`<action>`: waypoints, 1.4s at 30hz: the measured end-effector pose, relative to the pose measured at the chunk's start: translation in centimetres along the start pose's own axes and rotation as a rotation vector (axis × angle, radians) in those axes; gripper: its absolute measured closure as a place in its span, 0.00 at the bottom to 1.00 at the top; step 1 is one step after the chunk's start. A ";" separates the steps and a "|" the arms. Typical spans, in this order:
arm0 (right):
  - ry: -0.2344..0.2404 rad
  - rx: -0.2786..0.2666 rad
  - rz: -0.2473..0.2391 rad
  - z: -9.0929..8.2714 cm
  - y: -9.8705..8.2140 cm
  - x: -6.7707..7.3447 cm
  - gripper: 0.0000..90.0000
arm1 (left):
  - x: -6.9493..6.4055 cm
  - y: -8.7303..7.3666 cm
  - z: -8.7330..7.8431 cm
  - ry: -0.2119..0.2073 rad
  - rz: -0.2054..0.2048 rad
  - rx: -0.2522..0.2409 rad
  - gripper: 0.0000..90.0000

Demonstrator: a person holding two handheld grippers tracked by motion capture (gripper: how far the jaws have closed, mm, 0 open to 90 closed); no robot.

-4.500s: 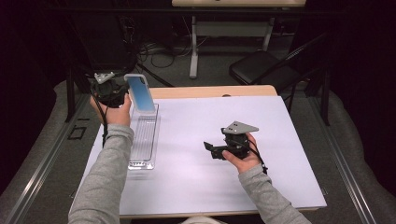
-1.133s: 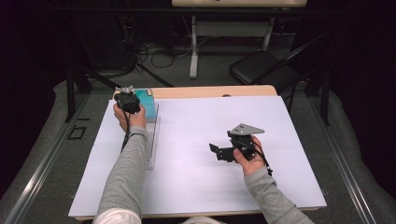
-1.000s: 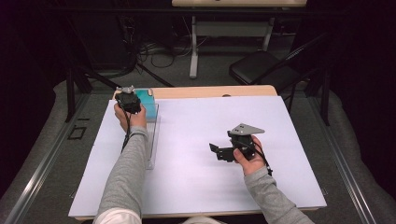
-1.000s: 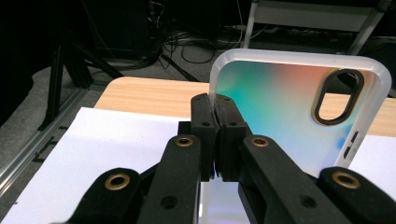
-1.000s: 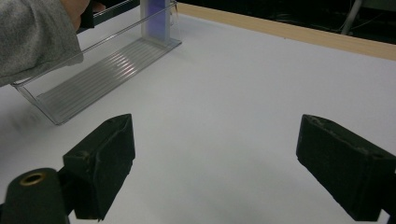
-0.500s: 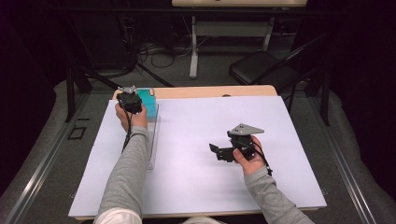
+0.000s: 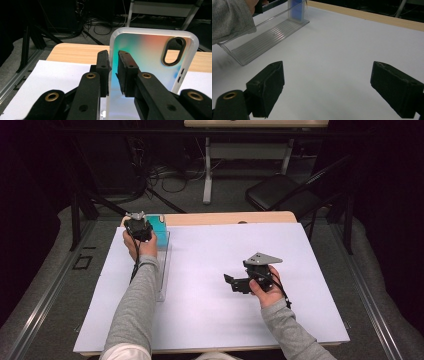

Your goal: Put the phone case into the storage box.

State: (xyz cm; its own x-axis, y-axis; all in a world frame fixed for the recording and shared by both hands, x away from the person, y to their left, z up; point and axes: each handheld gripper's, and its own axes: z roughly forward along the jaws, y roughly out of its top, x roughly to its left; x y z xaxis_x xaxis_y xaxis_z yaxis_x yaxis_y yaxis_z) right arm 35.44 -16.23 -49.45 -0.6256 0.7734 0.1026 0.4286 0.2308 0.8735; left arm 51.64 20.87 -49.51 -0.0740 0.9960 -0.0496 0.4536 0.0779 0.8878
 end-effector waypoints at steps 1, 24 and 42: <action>0.000 0.001 -0.001 0.0 0.0 0.0 0.13 | 0.0 0.0 0.0 0.001 0.000 0.001 0.87; -0.002 -0.003 -0.002 0.0 0.0 0.1 0.13 | 0.4 0.4 -0.6 0.000 -0.003 -0.019 0.52; -0.001 -0.005 -0.011 0.0 0.1 0.3 0.13 | 1.3 1.0 -2.2 0.001 -0.007 -0.018 0.49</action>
State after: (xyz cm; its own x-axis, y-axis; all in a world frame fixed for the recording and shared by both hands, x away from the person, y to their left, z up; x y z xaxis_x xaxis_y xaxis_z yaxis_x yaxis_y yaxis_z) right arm 35.29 -15.99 -49.37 -0.6298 0.7712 0.0922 0.4179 0.2364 0.8772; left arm 50.05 22.12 -47.72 -0.0786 0.9954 -0.0556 0.4371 0.0845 0.8954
